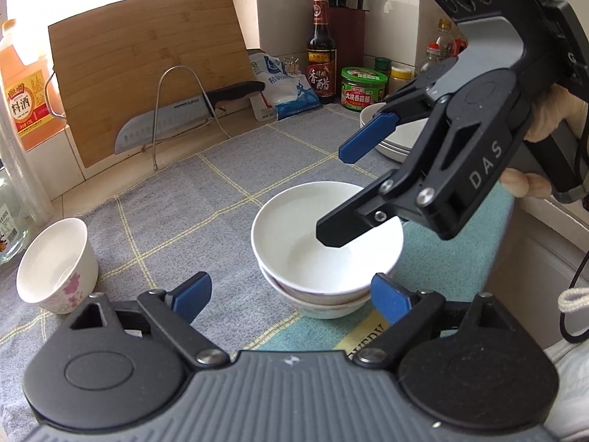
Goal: Organize plates and bowls
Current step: 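Lower the held bowl into the other bowl and open the right gripper, then move the right tool to the pink-flower bowl rim and close it, then lift the pink-flower bowl with the right gripper and carry it to the bowl stack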
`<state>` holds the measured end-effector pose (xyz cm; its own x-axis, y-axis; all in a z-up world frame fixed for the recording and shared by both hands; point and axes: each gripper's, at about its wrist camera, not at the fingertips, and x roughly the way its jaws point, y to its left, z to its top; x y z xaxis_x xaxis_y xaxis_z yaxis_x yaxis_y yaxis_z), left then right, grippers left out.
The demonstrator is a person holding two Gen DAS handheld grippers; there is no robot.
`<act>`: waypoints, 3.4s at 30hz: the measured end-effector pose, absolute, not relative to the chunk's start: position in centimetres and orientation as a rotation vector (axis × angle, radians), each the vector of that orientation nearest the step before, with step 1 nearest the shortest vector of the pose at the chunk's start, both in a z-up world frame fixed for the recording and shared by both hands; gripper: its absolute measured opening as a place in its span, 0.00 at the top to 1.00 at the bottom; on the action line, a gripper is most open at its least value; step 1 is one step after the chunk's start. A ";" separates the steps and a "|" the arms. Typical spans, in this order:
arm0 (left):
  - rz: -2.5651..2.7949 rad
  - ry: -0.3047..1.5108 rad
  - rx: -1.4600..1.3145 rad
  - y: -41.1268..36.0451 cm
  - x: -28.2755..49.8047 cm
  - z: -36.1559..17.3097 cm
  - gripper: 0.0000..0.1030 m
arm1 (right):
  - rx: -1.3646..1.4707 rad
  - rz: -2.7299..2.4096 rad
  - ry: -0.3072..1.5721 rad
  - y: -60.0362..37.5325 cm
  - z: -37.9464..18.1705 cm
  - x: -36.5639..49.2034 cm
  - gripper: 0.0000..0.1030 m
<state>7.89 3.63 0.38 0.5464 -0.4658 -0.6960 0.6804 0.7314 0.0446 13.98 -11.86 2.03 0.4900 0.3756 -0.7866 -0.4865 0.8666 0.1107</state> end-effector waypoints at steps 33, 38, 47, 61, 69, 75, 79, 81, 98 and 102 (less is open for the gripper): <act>-0.236 0.704 0.223 17.4 18.3 -3.8 0.08 | -0.280 0.637 0.910 2.7 1.3 26.3 0.00; -0.257 0.702 0.233 17.3 19.4 -4.5 0.08 | -0.272 0.652 0.939 3.8 0.1 28.7 0.00; -0.297 0.703 0.249 17.0 20.7 -5.4 0.08 | -0.245 0.667 0.987 5.3 -1.9 32.2 0.00; -0.347 0.696 0.237 17.2 21.5 -5.5 0.11 | -0.237 0.732 1.042 7.4 -3.6 34.0 0.21; -0.361 0.692 0.245 17.1 21.5 -5.2 0.13 | -0.228 0.737 1.039 7.1 -3.4 33.9 0.26; -0.365 0.688 0.235 17.1 21.5 -5.3 0.13 | -0.237 0.733 1.039 7.2 -3.5 33.9 0.26; -0.375 0.683 0.229 17.2 21.6 -5.3 0.13 | -0.237 0.736 1.041 7.3 -3.5 34.2 0.26; -0.378 0.682 0.233 17.2 21.8 -5.2 0.13 | -0.236 0.736 1.043 7.3 -3.6 34.3 0.26; -0.396 0.687 0.225 17.3 21.4 -4.5 0.13 | -0.231 0.748 1.044 7.5 -3.0 33.9 0.27; -0.401 0.685 0.229 17.2 20.6 -3.8 0.13 | -0.213 0.755 1.037 7.2 -2.3 33.2 0.27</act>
<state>20.62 17.21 -3.79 0.7025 -0.2832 -0.6529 0.4314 0.8991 0.0741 33.18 7.20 -2.26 0.2871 0.4641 -0.8380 -0.6554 0.7332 0.1815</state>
